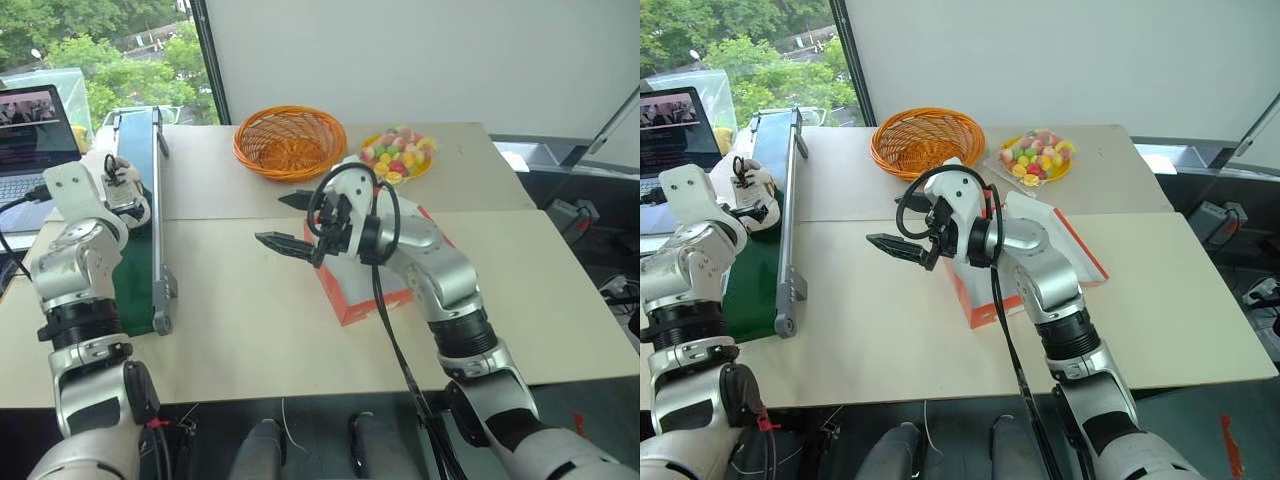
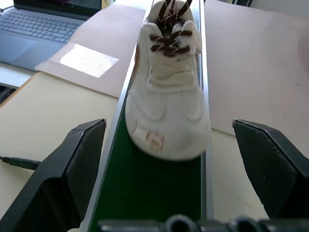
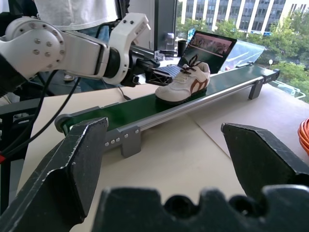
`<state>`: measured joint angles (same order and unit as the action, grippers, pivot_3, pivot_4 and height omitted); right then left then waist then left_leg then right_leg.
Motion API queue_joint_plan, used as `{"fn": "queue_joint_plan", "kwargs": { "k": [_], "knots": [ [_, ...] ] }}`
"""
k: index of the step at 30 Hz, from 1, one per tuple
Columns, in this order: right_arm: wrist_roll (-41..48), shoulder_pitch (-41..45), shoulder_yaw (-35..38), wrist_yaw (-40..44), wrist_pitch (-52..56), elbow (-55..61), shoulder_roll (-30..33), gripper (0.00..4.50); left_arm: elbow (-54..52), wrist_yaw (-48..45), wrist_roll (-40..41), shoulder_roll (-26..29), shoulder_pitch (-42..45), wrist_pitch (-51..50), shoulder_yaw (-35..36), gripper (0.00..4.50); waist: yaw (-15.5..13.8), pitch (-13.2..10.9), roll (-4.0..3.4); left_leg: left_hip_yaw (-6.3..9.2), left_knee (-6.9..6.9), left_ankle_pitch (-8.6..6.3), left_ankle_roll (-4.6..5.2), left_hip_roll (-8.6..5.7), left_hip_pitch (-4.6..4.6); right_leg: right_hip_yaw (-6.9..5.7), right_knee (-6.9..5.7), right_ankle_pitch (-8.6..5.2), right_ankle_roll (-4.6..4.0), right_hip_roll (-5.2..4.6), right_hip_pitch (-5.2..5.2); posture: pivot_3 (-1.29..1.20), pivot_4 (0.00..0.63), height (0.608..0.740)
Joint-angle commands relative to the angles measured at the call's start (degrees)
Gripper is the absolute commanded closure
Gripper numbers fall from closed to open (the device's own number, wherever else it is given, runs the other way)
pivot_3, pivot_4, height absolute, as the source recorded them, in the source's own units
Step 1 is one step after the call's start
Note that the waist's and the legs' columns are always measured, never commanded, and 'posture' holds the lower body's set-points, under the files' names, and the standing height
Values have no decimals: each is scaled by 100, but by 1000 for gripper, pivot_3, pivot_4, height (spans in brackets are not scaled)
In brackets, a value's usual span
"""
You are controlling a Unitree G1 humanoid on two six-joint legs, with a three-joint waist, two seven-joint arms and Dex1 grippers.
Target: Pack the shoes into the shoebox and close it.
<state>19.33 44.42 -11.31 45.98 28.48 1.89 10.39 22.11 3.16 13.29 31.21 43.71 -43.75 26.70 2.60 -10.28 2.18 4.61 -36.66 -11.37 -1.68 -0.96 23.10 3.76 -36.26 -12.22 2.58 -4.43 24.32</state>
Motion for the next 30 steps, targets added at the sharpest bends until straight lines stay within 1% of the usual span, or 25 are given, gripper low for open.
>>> {"fn": "queue_joint_plan", "kwargs": {
  "k": [1, 4, 7, 10, 11, 12, 13, 19, 21, 26, 30],
  "knots": [
    [113, 7, 83, -44, 76, 357, 54, 30, 200, 35, -89, 64, 188, 276, -57, 0, 4, 0, 0, 0, 0, 0, 0, 0, 1, 0, 0, 0, 0, 0, 1, 0, 150, 740],
    [107, 7, 117, -115, 111, 433, 67, 30, 421, -17, 18, -42, 188, 221, -51, 0, 6, 0, 0, 1, 0, 0, 0, 0, 3, 0, -4, 0, 0, 0, 6, 0, 150, 740],
    [121, 27, 154, -190, 144, 484, 73, 30, 567, 141, 40, -129, 157, 162, 10, 0, 0, 0, 0, 0, 0, 0, 0, 0, 2, 0, -5, 0, 0, 0, 4, 0, 150, 740],
    [98, 3, 169, -230, 174, 522, 117, 0, 585, 261, 89, -170, 106, 140, 105, 768, -2, 0, 0, 1, 0, 0, 0, 0, 1, 0, -8, 0, 0, 0, 4, 0, 150, 740],
    [100, -3, 172, -234, 183, 533, 127, 0, 575, 273, 103, -179, 97, 130, 115, 1140, -2, 0, 1, 1, 0, 0, 0, 0, -2, 0, -12, 0, 0, -1, 4, 0, 150, 740],
    [95, -9, 168, -239, 186, 539, 143, 0, 550, 319, 112, -198, 86, 128, 142, 1408, -7, 0, 1, 0, 0, 0, 0, 0, -4, 0, -15, 0, 0, -1, 4, 0, 150, 740],
    [88, -24, 154, -244, 191, 547, 163, 0, 459, 365, 160, -253, 68, 132, 204, 1874, -19, 0, 1, 0, 0, 1, -1, 0, -6, 0, -23, 0, 0, -1, 4, 0, 150, 740],
    [71, -61, 102, -266, 214, 571, 203, 0, -236, 433, 360, -524, -12, 69, 334, 3946, -30, 1, 2, 0, -1, 1, -2, -2, -16, 0, -39, 0, 0, -2, 0, 0, 150, 740],
    [97, -55, 119, -287, 236, 561, 195, 0, -518, 418, 472, -635, -24, 40, 344, 4440, -29, 1, 2, 0, 0, 1, -2, -2, -13, 0, -40, 0, 0, -2, 1, 0, 150, 740],
    [124, -14, 268, -450, 241, 418, 134, 0, -1641, 112, 809, -1002, -26, -30, 32, 4486, -21, 1, 3, 3, -1, 2, -3, -2, 8, -2, -42, 0, 0, -3, 9, 0, 150, 740],
    [228, 236, 814, -1093, 347, -49, -133, 0, -2529, 14, 1333, -1581, 13, -226, -142, 4486, -21, 2, 4, 3, -1, 1, -3, -2, 10, -2, -41, 0, 0, -5, 9, 0, 150, 740]
  ]
}}
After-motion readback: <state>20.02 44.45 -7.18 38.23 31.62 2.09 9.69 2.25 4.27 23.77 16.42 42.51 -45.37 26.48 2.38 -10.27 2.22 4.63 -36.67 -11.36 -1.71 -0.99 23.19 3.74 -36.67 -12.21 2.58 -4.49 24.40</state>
